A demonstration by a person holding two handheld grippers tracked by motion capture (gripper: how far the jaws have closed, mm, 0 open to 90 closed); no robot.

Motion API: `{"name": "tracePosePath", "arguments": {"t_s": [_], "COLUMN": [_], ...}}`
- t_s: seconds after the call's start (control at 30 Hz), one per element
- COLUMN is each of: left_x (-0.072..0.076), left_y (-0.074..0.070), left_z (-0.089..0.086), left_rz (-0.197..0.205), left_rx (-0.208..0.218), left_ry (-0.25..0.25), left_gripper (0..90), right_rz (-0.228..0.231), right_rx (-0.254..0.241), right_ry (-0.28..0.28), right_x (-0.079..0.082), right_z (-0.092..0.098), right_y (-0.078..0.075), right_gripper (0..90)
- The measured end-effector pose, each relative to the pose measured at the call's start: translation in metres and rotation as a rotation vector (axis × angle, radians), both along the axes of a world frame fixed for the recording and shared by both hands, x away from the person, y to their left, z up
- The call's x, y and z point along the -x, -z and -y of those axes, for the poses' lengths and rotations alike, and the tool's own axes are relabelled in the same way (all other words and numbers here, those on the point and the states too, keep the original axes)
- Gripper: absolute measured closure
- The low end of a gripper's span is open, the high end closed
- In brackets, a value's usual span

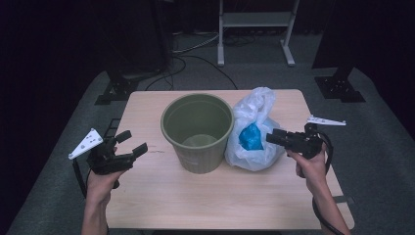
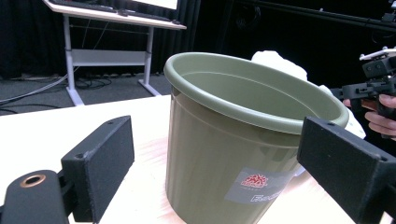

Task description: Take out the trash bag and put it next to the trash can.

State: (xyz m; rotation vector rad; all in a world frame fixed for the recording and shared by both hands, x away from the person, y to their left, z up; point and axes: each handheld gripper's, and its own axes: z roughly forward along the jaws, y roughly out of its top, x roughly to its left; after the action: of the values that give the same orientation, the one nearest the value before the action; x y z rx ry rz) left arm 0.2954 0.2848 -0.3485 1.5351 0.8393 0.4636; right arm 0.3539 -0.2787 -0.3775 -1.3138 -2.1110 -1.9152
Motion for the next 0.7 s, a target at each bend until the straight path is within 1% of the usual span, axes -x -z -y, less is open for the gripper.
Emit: {"name": "tracePosePath", "arguments": {"t_s": [0.17, 0.23, 0.3, 0.37, 0.43, 0.5, 0.57, 0.6, 0.7], "left_x": [0.000, 0.000, 0.000, 0.000, 0.000, 0.000, 0.000, 0.000, 0.000], "left_y": [0.000, 0.000, 0.000, 0.001, 0.001, 0.001, 0.001, 0.001, 0.001], "left_z": [0.000, -0.001, -0.001, -0.001, 0.000, 0.000, 0.000, 0.000, 0.000], "left_rz": [-0.001, -0.001, -0.002, -0.004, -0.003, -0.005, -0.006, -0.007, -0.009], "left_rx": [0.000, 0.001, 0.001, 0.000, 0.000, -0.003, -0.003, -0.002, -0.003], "left_ry": [-0.002, -0.005, -0.006, -0.006, -0.006, -0.005, -0.006, -0.006, -0.007], "left_gripper": [9.8, 9.7, 9.7, 9.7, 9.7, 9.7, 9.7, 9.7, 9.7], "right_rz": [0.000, -0.004, -0.005, -0.014, -0.016, -0.021, -0.025, -0.026, -0.032], "right_rx": [-0.008, -0.008, -0.008, -0.008, -0.007, -0.003, -0.008, -0.017, -0.025], "right_ry": [0.000, 0.007, 0.009, 0.019, 0.022, 0.023, 0.027, 0.029, 0.032], "right_x": [0.005, 0.011, 0.012, 0.017, 0.018, 0.020, 0.022, 0.024, 0.027], "right_z": [0.002, 0.004, 0.005, 0.008, 0.008, 0.010, 0.011, 0.013, 0.013], "right_y": [0.006, 0.012, 0.014, 0.021, 0.023, 0.028, 0.031, 0.034, 0.037], "right_gripper": [35.6, 34.4, 34.1, 32.7, 32.7, 31.9, 31.6, 31.6, 31.5]}}
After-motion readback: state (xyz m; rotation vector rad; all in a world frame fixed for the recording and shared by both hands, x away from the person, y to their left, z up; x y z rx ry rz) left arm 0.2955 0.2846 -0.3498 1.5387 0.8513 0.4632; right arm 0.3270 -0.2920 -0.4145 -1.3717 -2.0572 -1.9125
